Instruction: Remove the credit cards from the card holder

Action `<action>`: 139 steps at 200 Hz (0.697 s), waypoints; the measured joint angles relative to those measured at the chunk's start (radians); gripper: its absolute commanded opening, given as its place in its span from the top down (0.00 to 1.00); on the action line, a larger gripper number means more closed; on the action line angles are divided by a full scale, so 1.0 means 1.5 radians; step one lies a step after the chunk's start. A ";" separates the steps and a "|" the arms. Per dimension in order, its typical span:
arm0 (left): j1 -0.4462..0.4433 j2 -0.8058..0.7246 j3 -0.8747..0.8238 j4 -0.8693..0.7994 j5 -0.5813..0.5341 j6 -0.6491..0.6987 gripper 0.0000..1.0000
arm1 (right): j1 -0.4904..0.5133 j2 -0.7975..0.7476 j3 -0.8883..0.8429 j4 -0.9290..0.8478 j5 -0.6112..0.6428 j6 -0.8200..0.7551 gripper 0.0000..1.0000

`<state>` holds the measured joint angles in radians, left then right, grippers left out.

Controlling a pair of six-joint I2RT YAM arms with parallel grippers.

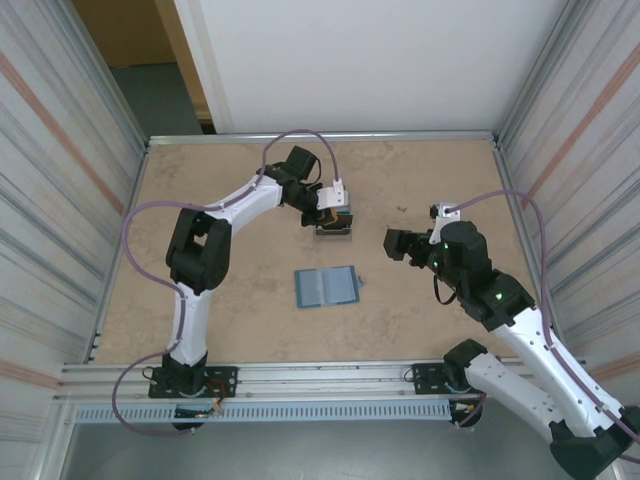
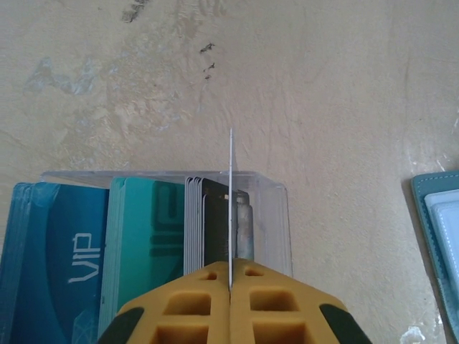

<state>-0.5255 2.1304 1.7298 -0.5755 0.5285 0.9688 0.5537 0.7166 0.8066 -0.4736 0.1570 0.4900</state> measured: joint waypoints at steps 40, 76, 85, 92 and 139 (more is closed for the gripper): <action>0.006 0.005 0.002 -0.002 -0.010 0.000 1.00 | -0.003 -0.003 0.000 0.000 0.001 0.003 0.01; 0.008 0.007 0.002 -0.003 -0.011 -0.001 1.00 | -0.003 -0.003 -0.002 0.000 0.001 0.006 0.01; 0.008 0.008 0.002 -0.003 -0.012 -0.003 1.00 | -0.003 -0.003 -0.003 0.000 0.000 0.006 0.01; 0.008 0.008 0.002 -0.004 -0.012 -0.004 0.97 | -0.003 -0.003 -0.004 0.000 0.001 0.006 0.01; 0.009 0.008 0.002 -0.004 -0.019 -0.020 0.81 | -0.003 -0.002 -0.004 0.000 0.000 0.006 0.01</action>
<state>-0.5125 2.1422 1.7321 -0.5819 0.4999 0.9386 0.5491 0.7136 0.8001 -0.4732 0.1570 0.4992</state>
